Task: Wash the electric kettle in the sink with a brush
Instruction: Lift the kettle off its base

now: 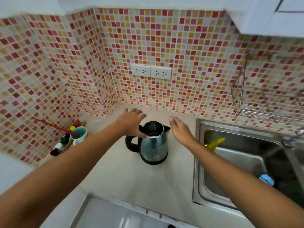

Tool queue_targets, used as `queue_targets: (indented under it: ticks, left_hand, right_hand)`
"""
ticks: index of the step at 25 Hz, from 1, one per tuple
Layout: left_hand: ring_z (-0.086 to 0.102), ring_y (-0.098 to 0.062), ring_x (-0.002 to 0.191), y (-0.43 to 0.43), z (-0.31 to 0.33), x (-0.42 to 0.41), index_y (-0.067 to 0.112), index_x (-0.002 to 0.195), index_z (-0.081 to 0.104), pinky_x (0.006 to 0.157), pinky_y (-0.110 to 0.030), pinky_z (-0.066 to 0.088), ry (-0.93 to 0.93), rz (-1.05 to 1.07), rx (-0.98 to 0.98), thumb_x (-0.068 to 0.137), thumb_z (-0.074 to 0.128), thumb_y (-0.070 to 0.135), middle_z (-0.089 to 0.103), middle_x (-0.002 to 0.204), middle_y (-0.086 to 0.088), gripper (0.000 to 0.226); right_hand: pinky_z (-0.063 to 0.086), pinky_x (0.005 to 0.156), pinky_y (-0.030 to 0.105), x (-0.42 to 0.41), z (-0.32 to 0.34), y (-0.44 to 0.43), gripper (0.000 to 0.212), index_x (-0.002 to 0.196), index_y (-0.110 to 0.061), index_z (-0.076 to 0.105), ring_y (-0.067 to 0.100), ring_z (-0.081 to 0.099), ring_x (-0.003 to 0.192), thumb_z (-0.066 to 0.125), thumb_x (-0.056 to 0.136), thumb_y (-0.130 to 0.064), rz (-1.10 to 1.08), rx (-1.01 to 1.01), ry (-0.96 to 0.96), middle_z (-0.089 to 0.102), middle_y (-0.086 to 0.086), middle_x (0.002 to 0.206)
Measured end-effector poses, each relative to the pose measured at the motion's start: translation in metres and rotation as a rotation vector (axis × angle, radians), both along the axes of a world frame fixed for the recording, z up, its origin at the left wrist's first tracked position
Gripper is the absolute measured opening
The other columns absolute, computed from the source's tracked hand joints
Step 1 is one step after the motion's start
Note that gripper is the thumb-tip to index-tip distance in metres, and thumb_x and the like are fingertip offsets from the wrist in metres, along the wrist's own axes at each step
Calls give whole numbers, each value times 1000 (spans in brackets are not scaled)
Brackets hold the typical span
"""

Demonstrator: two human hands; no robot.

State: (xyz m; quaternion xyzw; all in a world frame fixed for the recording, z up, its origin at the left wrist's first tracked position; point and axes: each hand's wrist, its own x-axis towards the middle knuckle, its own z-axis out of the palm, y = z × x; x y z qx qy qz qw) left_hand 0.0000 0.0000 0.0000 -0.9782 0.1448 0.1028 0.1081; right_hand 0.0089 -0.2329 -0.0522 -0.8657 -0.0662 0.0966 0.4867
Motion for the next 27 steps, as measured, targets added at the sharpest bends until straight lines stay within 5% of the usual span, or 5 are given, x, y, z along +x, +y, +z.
queue_targets:
  ticks: [6,10,17,21,27]
  left_hand:
    - [56,-28,115,7,-22,1,21,136,53,89,-46,49,36,24,80,71,72,65,61,126,-4,80]
    - [56,-22,97,5,-21,3,20,120,63,79,-37,51,2,64,-6,74,71,47,65,103,-1,54]
    - [62,-17,78,1,19,26,17,103,72,60,-22,47,58,120,-239,66,74,44,68,85,1,46]
    - [66,-20,76,-3,61,42,17,93,74,66,-38,59,184,156,-414,58,71,36,71,82,-1,40]
    - [56,-5,54,-29,105,48,13,76,76,56,-25,43,279,103,-567,67,74,16,64,57,6,10]
  right_hand:
    - [38,90,22,15,-36,-6,34,123,-7,63,20,58,111,43,104,-26,-24,-4,121,65,9,123]
    - [43,85,23,22,-51,-6,28,109,-6,72,20,65,102,51,101,-23,-42,55,130,72,7,108]
    - [48,88,29,44,-24,-24,27,98,-14,73,13,69,98,50,101,-27,-1,170,176,75,-1,100]
    - [49,99,38,50,17,-42,20,100,-25,72,11,67,101,53,99,-33,-29,230,75,73,-8,102]
    - [50,98,35,37,70,-75,18,105,-27,73,4,64,97,56,98,-29,-136,251,-35,68,-17,96]
